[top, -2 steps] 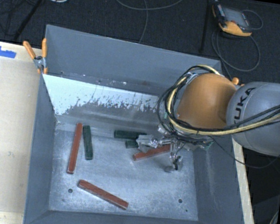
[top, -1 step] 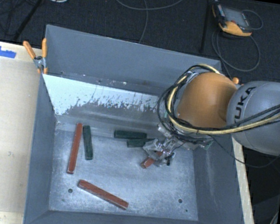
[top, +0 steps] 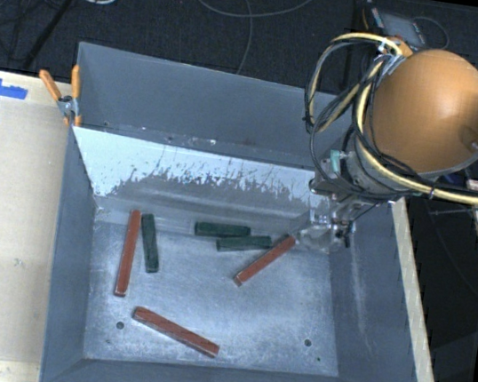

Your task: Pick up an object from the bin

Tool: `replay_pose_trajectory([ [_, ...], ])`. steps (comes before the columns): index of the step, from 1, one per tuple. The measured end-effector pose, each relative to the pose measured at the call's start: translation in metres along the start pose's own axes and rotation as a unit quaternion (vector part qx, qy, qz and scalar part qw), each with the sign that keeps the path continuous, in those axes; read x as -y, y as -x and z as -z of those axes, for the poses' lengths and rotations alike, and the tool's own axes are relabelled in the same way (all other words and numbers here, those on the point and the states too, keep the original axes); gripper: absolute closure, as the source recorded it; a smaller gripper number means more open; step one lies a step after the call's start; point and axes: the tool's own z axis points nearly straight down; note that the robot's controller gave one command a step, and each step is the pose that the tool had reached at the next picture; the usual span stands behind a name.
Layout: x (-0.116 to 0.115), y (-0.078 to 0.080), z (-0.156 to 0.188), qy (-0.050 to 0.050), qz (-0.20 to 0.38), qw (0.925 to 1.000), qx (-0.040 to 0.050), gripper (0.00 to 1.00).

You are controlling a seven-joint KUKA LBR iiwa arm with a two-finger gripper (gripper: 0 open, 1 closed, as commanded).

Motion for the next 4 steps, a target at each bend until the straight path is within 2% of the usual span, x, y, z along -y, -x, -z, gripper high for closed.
replay_pose_trajectory([
  [1, -0.027, 0.040, -0.069, 0.006, -0.128, 0.9918, -0.0007, 1.00],
  [2, -0.017, 0.111, -0.068, 0.003, -0.222, 0.9751, 0.0004, 1.00],
  [3, -0.017, 0.110, -0.068, 0.003, -0.223, 0.9749, -0.0007, 0.00],
  [4, -0.097, 0.146, -0.160, 0.009, -0.246, 0.9692, -0.0038, 0.00],
])
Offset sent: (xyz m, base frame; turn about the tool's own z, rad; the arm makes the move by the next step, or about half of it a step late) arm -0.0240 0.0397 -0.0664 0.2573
